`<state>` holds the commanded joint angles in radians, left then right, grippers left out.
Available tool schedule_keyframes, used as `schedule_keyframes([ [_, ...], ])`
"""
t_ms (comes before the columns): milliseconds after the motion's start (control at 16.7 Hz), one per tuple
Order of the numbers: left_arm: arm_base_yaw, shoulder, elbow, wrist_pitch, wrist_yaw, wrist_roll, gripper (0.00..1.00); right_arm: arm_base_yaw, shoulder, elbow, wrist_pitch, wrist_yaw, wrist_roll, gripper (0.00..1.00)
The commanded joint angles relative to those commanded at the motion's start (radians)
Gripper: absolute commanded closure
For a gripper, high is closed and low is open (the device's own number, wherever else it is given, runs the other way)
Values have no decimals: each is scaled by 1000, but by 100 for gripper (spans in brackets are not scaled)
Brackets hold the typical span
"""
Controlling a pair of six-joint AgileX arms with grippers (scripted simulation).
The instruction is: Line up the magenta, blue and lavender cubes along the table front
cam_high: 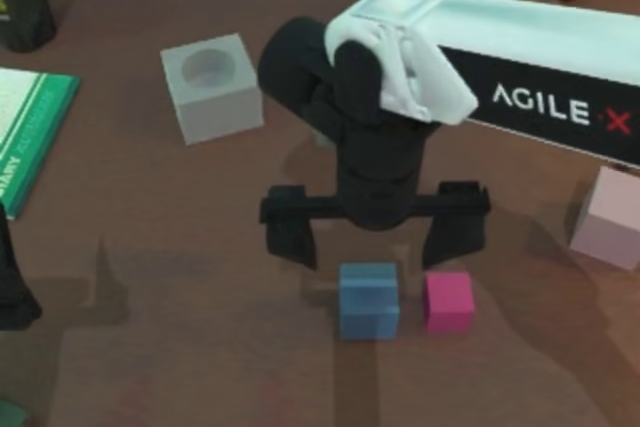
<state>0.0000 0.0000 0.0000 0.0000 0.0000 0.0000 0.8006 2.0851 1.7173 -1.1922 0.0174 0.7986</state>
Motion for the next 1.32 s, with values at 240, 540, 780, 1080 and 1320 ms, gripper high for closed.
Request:
schedule_keyframes([
  [240,0,0,0,0,0,0,0,-3,3,-2,2,0,-1,0],
  [540,0,0,0,0,0,0,0,-61,9,-7,-2,-4,-159,0],
  [780,0,0,0,0,0,0,0,-165,0,-27,2,-6,-449,0],
  [1080,0,0,0,0,0,0,0,-341,-24,-83,10,-11,-945,0],
  [1320,0,0,0,0,0,0,0,-490,-53,-138,21,-13,-1354,0],
])
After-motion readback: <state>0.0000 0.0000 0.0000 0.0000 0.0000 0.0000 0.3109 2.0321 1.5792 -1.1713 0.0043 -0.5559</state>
